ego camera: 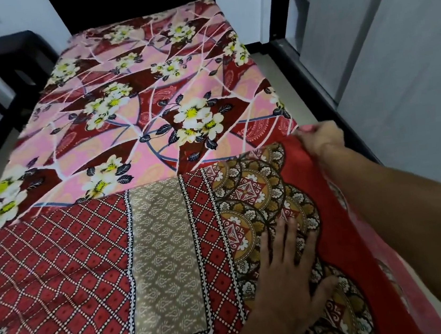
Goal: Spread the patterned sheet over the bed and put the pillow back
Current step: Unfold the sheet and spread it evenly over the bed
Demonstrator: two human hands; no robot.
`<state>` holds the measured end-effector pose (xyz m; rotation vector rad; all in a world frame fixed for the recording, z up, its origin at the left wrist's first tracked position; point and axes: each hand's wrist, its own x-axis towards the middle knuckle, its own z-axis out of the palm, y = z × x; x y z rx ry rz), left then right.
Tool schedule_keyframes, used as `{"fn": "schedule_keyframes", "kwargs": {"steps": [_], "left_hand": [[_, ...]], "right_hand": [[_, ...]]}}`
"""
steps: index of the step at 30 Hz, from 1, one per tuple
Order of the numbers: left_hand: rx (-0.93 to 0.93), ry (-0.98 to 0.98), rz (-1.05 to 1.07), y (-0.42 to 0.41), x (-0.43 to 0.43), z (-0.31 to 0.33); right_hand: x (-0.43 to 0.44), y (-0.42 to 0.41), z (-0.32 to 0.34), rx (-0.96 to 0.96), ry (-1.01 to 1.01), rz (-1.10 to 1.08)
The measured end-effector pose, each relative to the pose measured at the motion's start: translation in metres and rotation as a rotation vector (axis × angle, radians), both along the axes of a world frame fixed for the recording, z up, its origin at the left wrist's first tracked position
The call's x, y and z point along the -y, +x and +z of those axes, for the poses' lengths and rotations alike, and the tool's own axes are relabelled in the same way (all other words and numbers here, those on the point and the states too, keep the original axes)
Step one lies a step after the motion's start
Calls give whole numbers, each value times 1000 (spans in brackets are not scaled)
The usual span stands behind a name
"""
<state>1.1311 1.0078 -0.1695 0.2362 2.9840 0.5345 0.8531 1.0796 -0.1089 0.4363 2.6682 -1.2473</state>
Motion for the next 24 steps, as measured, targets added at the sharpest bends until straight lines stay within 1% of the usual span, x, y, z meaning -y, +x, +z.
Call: {"fn": "schedule_keyframes", "kwargs": {"steps": [1, 2, 4, 6, 7, 9, 10, 12, 13, 15, 16, 18, 19, 20, 22, 23, 24], "left_hand": [[6, 4, 0, 0, 0, -1], [17, 6, -1, 0, 0, -2], [43, 13, 4, 0, -2, -2], [61, 44, -1, -4, -1, -1], [66, 74, -15, -4, 1, 0], [48, 135, -19, -1, 12, 5], [17, 140, 20, 0, 20, 6], [-74, 74, 191, 4, 45, 6], [-111, 21, 301, 8, 63, 6], [-83, -75, 459, 26, 107, 5], [-25, -121, 488, 37, 129, 4], [66, -226, 460, 67, 173, -2], [85, -257, 419, 85, 193, -5], [93, -272, 389, 102, 209, -8], [85, -272, 423, 130, 237, -11], [88, -269, 482, 140, 252, -11], [105, -269, 537, 150, 268, -10]], "right_hand": [[-1, -3, -4, -70, 41, 2], [-1, -3, -9, -94, 66, -3], [1, -1, -27, -50, 117, -29], [6, 4, -44, -51, 318, -28], [11, 9, -48, -117, 415, -21], [16, 28, -48, -356, 506, 24], [18, 39, -46, -476, 573, 92], [26, 64, -45, -636, 728, 357], [35, 78, -44, -688, 736, 507], [54, 108, -43, -760, 610, 776], [57, 117, -49, -733, 637, 896], [55, 121, -73, -513, 864, 1041], [49, 115, -80, -390, 948, 1047], [44, 112, -84, -302, 1040, 998], [45, 114, -71, -139, 1201, 952], [53, 119, -67, -143, 1251, 970], [65, 131, -61, -200, 1259, 1011]]}}
